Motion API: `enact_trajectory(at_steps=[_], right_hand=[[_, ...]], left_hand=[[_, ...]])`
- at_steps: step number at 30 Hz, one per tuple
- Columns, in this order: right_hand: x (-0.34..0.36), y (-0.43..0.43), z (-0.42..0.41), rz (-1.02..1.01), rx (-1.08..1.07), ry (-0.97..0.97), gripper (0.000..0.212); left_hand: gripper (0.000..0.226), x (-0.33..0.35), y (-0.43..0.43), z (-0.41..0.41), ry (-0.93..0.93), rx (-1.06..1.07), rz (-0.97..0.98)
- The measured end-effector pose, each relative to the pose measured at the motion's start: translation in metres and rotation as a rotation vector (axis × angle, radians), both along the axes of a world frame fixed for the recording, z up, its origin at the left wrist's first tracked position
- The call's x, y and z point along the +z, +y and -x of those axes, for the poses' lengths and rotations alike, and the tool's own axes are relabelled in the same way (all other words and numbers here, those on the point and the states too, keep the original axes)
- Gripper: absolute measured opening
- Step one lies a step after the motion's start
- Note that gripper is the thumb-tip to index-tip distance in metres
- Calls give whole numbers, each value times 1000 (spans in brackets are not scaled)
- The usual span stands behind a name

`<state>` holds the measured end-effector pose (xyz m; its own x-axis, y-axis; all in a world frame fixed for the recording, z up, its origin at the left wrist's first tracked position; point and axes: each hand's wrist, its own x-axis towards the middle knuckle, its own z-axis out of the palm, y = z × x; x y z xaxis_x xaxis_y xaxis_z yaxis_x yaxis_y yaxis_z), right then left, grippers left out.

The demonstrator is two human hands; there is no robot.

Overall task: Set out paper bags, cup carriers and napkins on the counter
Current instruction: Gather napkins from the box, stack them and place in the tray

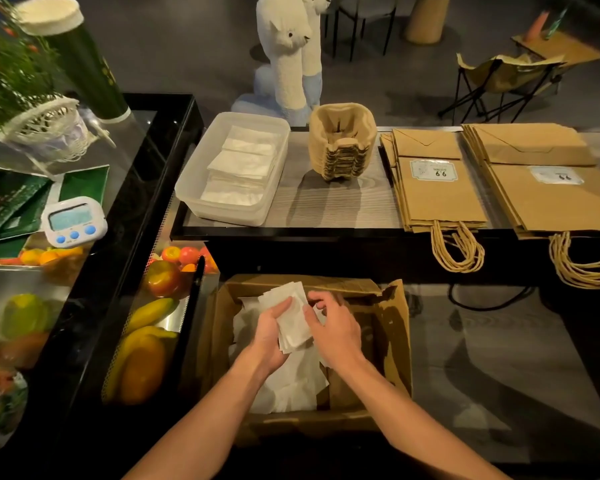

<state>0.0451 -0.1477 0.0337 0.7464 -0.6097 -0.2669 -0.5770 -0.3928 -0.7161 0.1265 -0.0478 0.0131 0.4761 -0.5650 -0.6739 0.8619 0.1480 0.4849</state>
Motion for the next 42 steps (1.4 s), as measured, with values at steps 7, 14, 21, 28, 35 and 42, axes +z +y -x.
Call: enact_trajectory(at_steps=[7,14,21,28,35,42], right_hand=[[31,-2,-6,-780,-175,-172,38],[53,-19,-15,-886,-267,-388,58],[104,-56,-23,-244,-16,-486,29],[141,-113,-50,291,296,-417,33],[115,-137,-70,260,243,-357,57],[85,-136,-81,-6,86,-392,69]], left_hand=[[32,45,-17,-8,-146,4,103],[20,77,-27,-7,-402,7,-5],[48,107,-36,-34,-739,-9,-92],[51,146,-69,-75,-1172,-116,-167],[62,136,-91,-93,-1192,-200,-244],[65,115,-101,-99,-1221,-319,-316]])
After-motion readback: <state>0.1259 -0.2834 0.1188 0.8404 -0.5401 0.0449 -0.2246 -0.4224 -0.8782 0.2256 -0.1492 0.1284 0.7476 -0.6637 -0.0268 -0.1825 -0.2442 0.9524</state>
